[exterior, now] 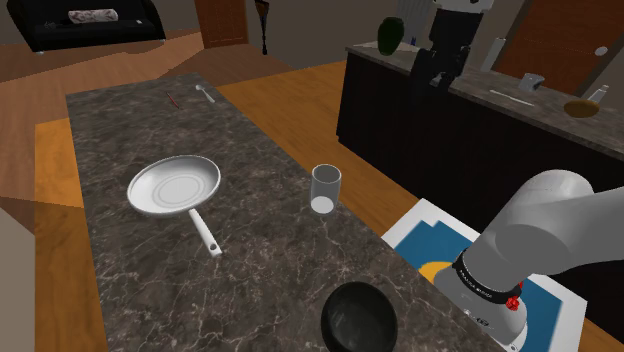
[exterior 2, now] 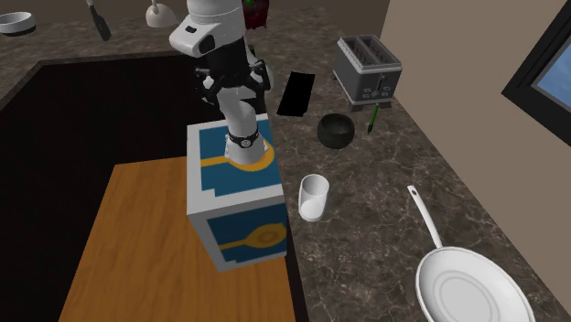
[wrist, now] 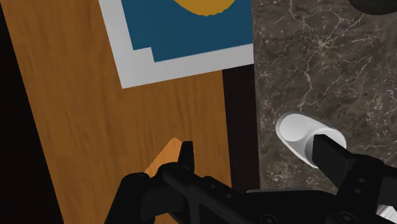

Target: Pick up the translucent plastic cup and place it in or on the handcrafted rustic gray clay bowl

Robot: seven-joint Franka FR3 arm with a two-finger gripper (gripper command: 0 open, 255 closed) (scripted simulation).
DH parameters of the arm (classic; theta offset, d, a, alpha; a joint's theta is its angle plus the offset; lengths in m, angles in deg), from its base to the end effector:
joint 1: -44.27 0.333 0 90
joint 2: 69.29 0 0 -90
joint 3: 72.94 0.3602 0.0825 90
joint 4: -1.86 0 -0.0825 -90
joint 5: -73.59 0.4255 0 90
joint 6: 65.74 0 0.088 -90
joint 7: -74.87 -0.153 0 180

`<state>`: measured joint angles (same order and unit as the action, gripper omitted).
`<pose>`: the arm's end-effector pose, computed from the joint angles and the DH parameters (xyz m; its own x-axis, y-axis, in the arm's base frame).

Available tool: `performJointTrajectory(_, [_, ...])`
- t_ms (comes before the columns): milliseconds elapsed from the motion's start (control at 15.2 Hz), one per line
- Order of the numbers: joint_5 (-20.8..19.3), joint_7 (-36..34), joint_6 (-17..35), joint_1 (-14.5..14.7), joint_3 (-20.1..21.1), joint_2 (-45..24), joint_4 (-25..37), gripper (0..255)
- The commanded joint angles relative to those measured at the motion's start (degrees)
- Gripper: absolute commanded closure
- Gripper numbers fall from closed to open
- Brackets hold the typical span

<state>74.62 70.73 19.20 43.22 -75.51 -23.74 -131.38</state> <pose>0.3025 -0.0203 0.5865 0.9916 -0.1184 -0.0519 -0.1209 -0.9916 -0.0463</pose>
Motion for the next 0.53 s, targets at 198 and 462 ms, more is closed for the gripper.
performJointTrajectory(198, [1.15,-2.09,6.1,0.79,2.42,-0.62,-4.35,0])
performJointTrajectory(462, [2.57,-4.85,14.55,1.93,5.76,-2.85,-9.09,0])
